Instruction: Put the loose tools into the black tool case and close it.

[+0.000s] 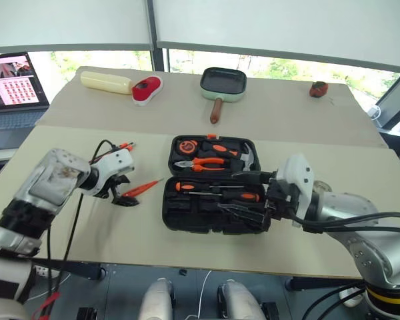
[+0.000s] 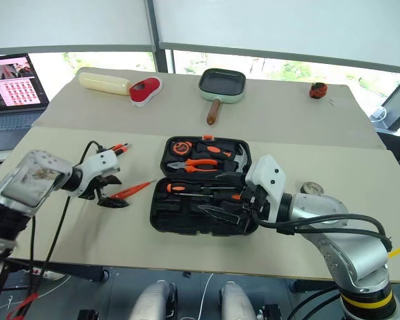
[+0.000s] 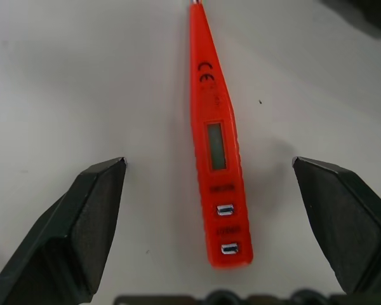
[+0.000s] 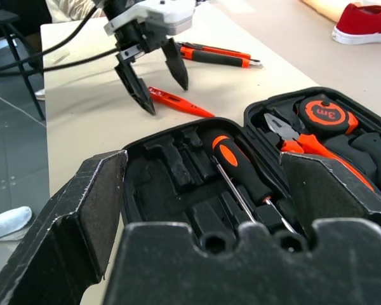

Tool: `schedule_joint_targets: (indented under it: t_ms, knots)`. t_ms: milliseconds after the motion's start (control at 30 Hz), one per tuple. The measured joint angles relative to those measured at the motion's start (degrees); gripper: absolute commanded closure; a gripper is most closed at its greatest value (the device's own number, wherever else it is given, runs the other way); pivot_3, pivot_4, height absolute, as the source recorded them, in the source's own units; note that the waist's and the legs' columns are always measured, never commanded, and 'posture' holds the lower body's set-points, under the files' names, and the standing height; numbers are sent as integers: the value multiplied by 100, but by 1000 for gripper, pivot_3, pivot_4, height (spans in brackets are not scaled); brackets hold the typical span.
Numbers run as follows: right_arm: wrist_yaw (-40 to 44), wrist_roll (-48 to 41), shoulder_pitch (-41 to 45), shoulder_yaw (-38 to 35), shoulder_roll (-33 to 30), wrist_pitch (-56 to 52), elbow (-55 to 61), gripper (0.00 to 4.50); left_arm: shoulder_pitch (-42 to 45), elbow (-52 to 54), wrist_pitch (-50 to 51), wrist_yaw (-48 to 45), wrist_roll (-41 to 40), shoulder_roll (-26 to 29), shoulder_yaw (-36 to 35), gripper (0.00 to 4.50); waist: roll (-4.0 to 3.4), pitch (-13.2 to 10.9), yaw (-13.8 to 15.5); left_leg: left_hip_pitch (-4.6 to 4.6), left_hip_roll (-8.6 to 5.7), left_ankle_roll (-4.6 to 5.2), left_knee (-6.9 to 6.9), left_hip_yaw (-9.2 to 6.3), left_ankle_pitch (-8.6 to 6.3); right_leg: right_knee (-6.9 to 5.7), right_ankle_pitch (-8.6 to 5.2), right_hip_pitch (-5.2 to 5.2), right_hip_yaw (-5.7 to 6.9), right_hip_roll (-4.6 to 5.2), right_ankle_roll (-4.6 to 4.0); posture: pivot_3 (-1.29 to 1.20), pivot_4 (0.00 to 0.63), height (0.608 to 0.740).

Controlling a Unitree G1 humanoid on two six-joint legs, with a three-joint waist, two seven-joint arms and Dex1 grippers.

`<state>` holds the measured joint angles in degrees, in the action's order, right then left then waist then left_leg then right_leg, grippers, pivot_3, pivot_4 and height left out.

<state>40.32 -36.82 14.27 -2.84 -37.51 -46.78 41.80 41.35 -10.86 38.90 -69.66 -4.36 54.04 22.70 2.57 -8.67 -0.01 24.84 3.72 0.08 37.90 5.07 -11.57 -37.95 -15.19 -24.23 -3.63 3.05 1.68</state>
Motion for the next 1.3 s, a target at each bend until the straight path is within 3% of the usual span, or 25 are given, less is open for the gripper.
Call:
schedule_joint_targets:
  t_ms: [67,367,700,900,1100,1300]
  knots:
    - [-67,-1,-15,2,1,1,18,0,113,-144,-139,-26,155,-56,91,989,0,0,18,0,-1,0,0,0,0,0,0,-1,0,0,0,0,150,740]
    - [-159,7,-492,-28,-73,187,43,0,300,-590,-626,-298,513,-287,138,4008,-6,6,49,-14,-1,1,2,0,0,-6,0,10,0,1,1,0,150,740]
    - [-46,-207,-890,-451,-487,200,80,0,510,-1036,-921,-47,452,-429,-434,4073,9,-3,44,0,0,2,5,-5,2,-5,1,1,0,-1,2,0,150,740]
    - [72,-702,-1084,-660,-822,-3,266,0,1013,-103,-1169,-914,-306,-738,-807,4073,10,-4,70,19,-7,5,20,-11,0,6,3,5,10,8,13,0,150,740]
    - [-146,-675,-1081,-601,-821,-3,269,0,1030,681,-857,-1278,-445,-1175,-250,4073,10,-4,15,18,-5,5,24,-19,0,-2,3,4,7,1,12,0,150,740]
    - [-349,-674,-1106,-480,-804,-1,404,0,1174,775,-557,-1199,149,-1462,660,4073,10,-4,5,19,-7,5,28,-22,0,-1,2,5,7,1,14,0,150,740]
